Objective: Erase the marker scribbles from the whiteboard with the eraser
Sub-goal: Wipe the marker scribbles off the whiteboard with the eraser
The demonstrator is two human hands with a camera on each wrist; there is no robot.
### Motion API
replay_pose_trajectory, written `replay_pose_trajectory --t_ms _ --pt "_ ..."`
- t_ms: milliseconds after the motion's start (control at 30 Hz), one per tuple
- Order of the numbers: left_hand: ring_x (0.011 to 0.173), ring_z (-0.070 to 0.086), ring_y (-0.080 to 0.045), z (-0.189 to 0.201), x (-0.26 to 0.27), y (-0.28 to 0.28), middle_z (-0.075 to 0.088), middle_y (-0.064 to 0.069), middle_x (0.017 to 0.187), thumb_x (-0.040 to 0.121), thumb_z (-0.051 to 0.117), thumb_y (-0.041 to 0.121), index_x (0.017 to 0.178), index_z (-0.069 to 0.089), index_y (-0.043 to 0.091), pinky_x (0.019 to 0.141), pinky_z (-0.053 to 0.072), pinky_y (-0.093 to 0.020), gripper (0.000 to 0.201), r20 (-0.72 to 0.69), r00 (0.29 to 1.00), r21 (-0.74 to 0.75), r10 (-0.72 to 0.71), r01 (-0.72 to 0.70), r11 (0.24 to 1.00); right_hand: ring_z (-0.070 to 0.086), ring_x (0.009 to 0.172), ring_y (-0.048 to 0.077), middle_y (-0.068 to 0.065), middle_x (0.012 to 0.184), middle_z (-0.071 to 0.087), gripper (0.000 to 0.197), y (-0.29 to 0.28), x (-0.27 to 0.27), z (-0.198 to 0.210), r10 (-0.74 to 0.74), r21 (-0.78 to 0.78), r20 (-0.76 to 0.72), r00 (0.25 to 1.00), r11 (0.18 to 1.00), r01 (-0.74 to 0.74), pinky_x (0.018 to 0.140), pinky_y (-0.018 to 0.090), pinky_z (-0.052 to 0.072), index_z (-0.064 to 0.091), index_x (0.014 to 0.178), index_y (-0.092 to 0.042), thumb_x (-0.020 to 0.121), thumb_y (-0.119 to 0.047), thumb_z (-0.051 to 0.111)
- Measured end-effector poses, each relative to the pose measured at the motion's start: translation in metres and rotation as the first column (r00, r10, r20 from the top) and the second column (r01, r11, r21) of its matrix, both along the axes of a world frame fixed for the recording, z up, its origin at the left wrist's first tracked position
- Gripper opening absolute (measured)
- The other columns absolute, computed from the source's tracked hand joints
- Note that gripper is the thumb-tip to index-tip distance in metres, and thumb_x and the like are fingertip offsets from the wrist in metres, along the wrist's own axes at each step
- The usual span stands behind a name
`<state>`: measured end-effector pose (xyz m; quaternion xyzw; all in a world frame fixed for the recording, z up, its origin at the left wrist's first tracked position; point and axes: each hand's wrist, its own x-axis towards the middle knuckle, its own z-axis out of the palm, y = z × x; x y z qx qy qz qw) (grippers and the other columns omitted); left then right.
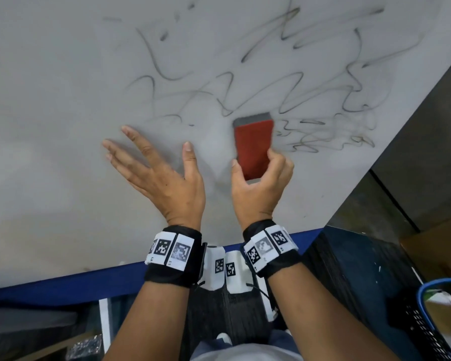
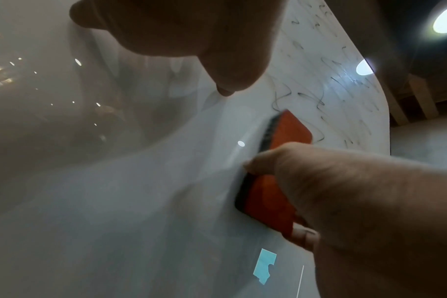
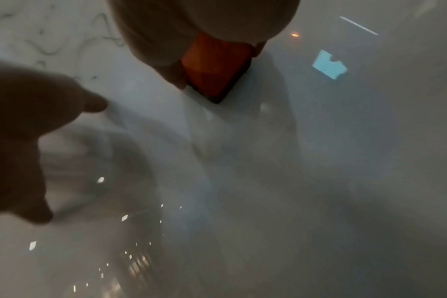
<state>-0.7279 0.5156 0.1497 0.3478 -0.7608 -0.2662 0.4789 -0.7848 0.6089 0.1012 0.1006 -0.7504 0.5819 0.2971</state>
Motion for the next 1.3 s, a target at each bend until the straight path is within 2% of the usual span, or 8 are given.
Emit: replay_pose_trajectory --t_ms 133,333,500,667,833,1000,1200,1300 --pt "0.148 -0.002 -0.044 -0.002 -0.010 0.017 -0.005 -0.029 0.160 0.095 0.057 0.047 0.157 0.011 0.006 0.119 0.003 -0.044 0.087 0.004 1.000 0.023 -0.013 0.013 1.000 0.047 0.106 0.028 0.017 0.114 0.053 0.056 0.025 -0.010 -0.006 0.037 0.176 -0.077 0.996 0.984 -0.023 0.094 0.038 0.044 0.054 0.115 -0.006 0.070 -0.021 0.084" --pt "0.149 -0.003 -0.042 -0.008 -0.014 0.023 -0.007 -0.027 0.161 0.095 0.056 0.048 0.157 0.008 0.008 0.120 0.012 -0.056 0.088 0.028 0.999 0.018 -0.016 0.015 1.000 0.047 0.111 0.032 0.018 0.120 0.048 0.060 0.023 -0.014 -0.009 -0.017 -0.038 0.059 0.998 0.999 0.020 0.085 0.050 0.052 0.048 0.121 -0.004 0.074 -0.025 0.080" --pt "0.148 -0.002 -0.044 -0.010 -0.018 0.028 -0.006 -0.030 0.160 0.096 0.056 0.043 0.157 0.010 0.005 0.120 0.003 -0.046 0.086 0.017 1.000 0.022 -0.011 0.011 1.000 0.047 0.105 0.030 0.019 0.115 0.052 0.055 0.043 -0.019 -0.015 0.053 0.218 -0.067 0.996 0.975 -0.037 0.090 0.042 0.045 0.050 0.117 -0.007 0.074 -0.024 0.080" --pt "0.148 -0.001 -0.044 -0.010 -0.020 0.029 -0.005 -0.031 0.160 0.096 0.056 0.042 0.156 0.011 0.004 0.120 0.004 -0.046 0.084 0.014 1.000 0.009 -0.002 0.002 1.000 0.045 0.112 0.030 0.019 0.122 0.048 0.059 0.061 -0.037 -0.011 -0.039 0.030 0.054 0.998 0.999 0.038 0.092 0.046 0.047 0.051 0.119 -0.002 0.073 -0.021 0.081" --pt "0.148 0.000 -0.046 -0.014 -0.025 0.034 -0.004 -0.031 0.159 0.097 0.054 0.042 0.156 0.011 0.004 0.120 0.010 -0.055 0.083 0.021 1.000 0.000 0.011 -0.011 1.000 0.048 0.104 0.032 0.020 0.114 0.053 0.054 0.061 -0.032 -0.008 0.048 0.190 -0.052 0.998 0.981 -0.037 0.092 0.040 0.044 0.059 0.113 0.000 0.070 -0.020 0.083" --pt "0.148 -0.001 -0.044 -0.017 -0.026 0.039 -0.005 -0.031 0.159 0.095 0.056 0.048 0.156 0.011 0.005 0.121 0.010 -0.053 0.087 0.046 0.999 -0.010 0.006 -0.006 1.000 0.049 0.110 0.034 0.016 0.120 0.047 0.062 0.076 -0.051 -0.007 -0.027 -0.049 0.068 0.997 0.998 0.030 0.083 0.051 0.052 0.050 0.121 0.001 0.076 -0.027 0.080" --pt "0.148 -0.001 -0.044 -0.020 -0.034 0.051 -0.004 -0.031 0.159 0.097 0.055 0.048 0.156 0.011 0.004 0.120 0.006 -0.048 0.086 0.041 0.999 0.006 0.018 -0.018 1.000 0.047 0.105 0.031 0.020 0.115 0.052 0.056 0.073 -0.044 -0.009 0.042 0.156 -0.071 0.997 0.987 -0.031 0.091 0.044 0.046 0.055 0.116 -0.003 0.069 -0.018 0.084" --pt "0.149 -0.002 -0.044 -0.022 -0.037 0.055 -0.005 -0.031 0.159 0.097 0.054 0.048 0.156 0.011 0.004 0.120 0.003 -0.046 0.086 0.042 0.999 0.007 0.020 -0.020 1.000 0.049 0.110 0.035 0.021 0.119 0.050 0.060 0.091 -0.061 -0.014 -0.026 0.016 0.021 0.999 1.000 0.026 0.087 0.052 0.050 0.052 0.120 0.004 0.075 -0.026 0.080"
